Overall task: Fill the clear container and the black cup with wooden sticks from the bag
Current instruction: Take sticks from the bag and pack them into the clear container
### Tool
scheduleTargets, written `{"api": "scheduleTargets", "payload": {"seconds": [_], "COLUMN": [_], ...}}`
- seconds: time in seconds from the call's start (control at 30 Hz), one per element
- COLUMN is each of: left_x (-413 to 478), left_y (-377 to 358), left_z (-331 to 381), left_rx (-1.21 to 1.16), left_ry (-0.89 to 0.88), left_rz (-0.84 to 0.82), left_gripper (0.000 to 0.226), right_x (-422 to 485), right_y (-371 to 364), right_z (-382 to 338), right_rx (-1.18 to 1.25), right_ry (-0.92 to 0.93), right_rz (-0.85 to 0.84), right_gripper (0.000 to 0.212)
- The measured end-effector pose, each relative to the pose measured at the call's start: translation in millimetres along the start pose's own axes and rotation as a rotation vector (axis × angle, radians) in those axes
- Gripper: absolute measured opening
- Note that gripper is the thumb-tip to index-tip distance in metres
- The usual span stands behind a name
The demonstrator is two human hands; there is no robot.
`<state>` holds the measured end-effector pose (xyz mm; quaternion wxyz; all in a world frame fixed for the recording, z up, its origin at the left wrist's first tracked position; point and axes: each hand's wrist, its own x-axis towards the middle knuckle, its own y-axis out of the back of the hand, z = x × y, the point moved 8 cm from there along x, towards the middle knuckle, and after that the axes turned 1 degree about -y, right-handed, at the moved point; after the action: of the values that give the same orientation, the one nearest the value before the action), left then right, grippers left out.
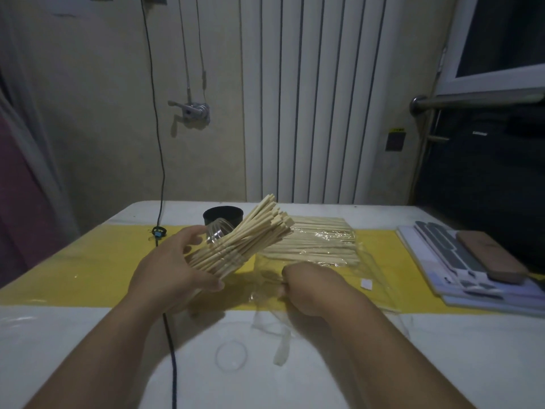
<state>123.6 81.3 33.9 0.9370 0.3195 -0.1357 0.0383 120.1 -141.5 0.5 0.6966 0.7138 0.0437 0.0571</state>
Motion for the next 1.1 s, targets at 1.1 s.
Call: {"api": "scheduleTargets", "payload": {"seconds": [1.1], "left_x": [1], "left_y": [-3], "left_z": [2], "left_rx": [0.136], "left_ry": [-0.097], "left_rz": [-0.027], "left_gripper": [0.095], "right_x": [-100], "right_y": [123], "right_z": [10], "right_rx": [0.678], "right_ry": [0.395], "right_rz": [1.362], "right_gripper": [0.028]}}
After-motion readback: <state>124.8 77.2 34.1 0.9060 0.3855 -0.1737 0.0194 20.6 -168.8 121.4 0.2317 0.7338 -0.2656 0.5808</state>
